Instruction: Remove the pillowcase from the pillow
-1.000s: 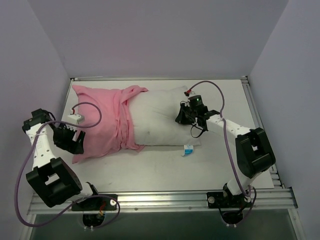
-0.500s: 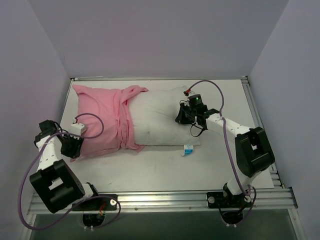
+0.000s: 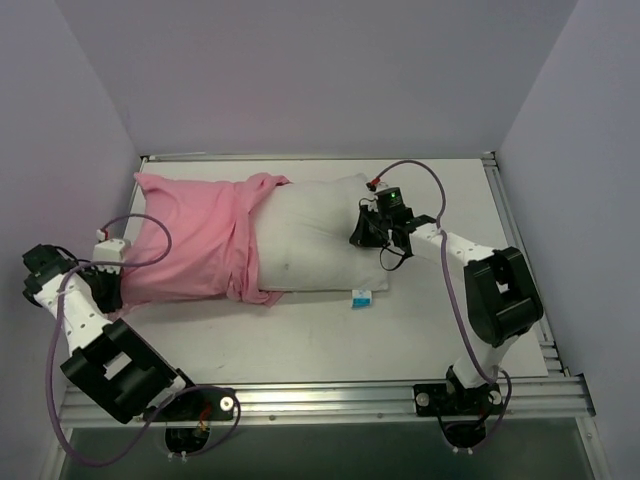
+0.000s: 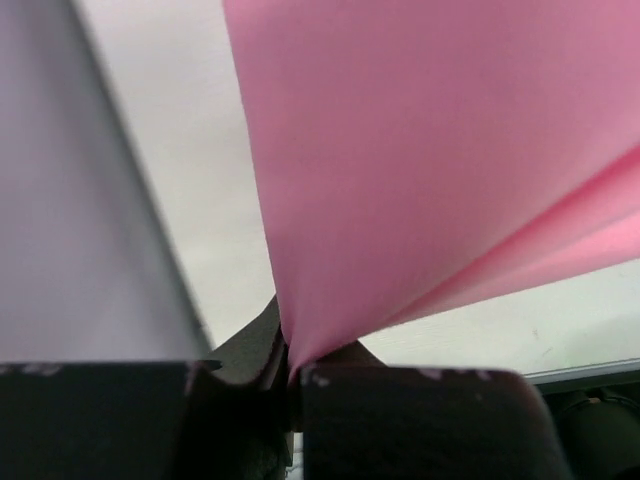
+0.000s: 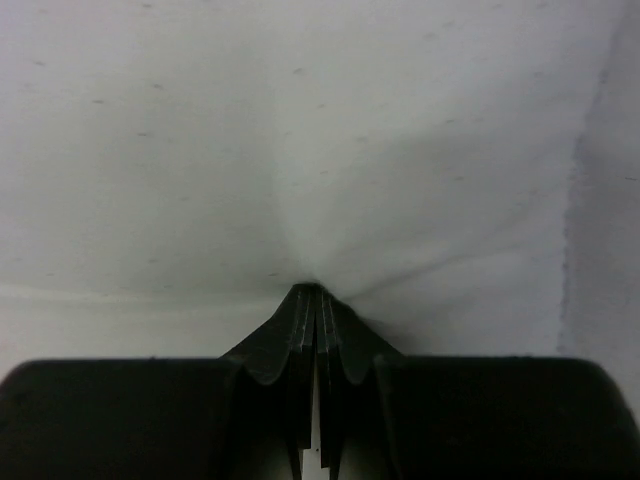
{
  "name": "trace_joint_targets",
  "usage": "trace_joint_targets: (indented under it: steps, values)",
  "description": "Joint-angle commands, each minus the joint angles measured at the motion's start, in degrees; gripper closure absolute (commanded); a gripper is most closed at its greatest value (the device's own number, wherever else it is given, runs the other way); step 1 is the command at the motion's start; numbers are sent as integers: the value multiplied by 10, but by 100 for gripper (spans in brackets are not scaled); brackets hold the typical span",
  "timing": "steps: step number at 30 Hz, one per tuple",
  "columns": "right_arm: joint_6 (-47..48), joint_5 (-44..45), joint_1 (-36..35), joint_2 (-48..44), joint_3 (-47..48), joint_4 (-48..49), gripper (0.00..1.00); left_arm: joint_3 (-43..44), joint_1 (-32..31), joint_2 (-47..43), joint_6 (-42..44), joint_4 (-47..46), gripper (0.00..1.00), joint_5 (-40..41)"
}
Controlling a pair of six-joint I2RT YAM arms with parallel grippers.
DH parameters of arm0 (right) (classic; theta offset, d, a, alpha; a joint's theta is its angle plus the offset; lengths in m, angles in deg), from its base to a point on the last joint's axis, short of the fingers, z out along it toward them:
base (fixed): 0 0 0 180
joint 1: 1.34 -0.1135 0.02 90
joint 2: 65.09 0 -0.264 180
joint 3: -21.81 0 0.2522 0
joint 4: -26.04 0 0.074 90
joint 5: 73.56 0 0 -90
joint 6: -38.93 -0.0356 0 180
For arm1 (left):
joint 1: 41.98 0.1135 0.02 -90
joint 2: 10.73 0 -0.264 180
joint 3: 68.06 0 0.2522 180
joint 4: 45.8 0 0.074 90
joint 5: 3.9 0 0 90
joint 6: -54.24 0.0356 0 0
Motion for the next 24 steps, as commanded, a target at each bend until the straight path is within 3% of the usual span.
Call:
trace_joint_targets:
  steps: [1,5,7,10,12,17,18,24]
  values:
    - [46,95,47,59,-34,-106,100,122,56,-33,30,-40,98,44]
    - [53,105,61,67,-48,-96,100,185,58,-55,13,-77,98,44]
    - [61,105,60,58,-46,-100,100,220,51,-60,12,-52,98,-21]
    - [69,116,49,16,-9,-142,100,205,-18,-77,17,22,98,-68]
    - [75,136,38,-9,52,-175,100,179,-81,-95,2,21,98,-70]
    - [101,228,-10,-60,214,-281,100,149,-128,-77,-52,2,98,-86]
    - [107,238,-37,-56,273,-293,100,150,-134,-74,-63,1,98,-86]
    - [142,207,-128,35,427,-324,96,151,-142,-75,-72,2,98,-88]
